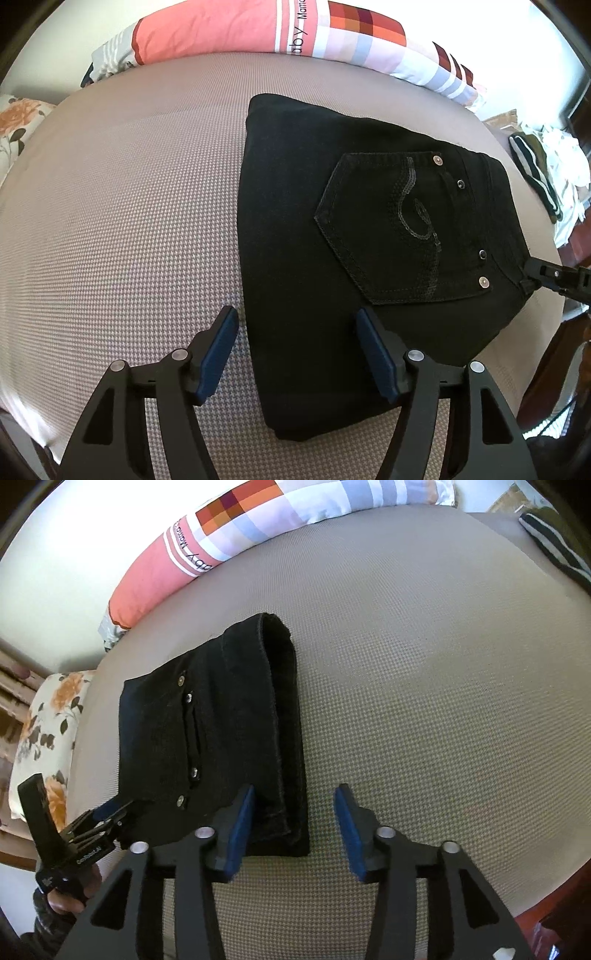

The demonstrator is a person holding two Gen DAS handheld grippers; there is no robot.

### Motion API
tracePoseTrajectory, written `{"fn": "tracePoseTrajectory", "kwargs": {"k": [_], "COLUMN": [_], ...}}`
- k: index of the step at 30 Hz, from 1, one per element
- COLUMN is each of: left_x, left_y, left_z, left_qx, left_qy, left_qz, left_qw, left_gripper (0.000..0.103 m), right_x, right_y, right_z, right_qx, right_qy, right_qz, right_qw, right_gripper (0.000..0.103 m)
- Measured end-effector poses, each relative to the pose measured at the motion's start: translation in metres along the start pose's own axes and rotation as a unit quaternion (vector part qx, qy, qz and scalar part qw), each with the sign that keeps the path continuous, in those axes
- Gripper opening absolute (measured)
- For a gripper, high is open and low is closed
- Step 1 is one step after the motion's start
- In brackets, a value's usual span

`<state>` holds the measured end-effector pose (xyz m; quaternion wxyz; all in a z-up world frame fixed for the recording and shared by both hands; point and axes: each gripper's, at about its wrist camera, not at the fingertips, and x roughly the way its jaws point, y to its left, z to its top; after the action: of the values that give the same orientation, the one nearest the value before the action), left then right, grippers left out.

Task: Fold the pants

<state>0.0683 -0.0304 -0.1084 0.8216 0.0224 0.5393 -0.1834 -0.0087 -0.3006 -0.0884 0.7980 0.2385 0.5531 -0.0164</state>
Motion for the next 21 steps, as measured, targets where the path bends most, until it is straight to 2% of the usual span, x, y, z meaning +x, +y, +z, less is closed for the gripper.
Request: {"fn": "tracePoseTrajectory", "kwargs": {"k": [16,21], "left_x": [-0.007,-0.006], "left_y": [-0.009,-0.008], "left_z": [0.009,0.012], "left_qx": [0.040,0.043], "left_qy": [-0.019,-0.020], "left_qz": [0.061,0.067], "left_qw": [0.9972,0.9966], "left_gripper": [0.068,0.068], "right_x": [0.005,0.008], "right_y": [0.011,0.009], "right_z": [0.017,0.020], "right_qx": [-0.025,-0.034], "right_qy": [-0.003,-0.004], "right_qz": [-0.012,-0.019], "right_qw": [1.000,0.999], "right_gripper": [0.051,0.053]}}
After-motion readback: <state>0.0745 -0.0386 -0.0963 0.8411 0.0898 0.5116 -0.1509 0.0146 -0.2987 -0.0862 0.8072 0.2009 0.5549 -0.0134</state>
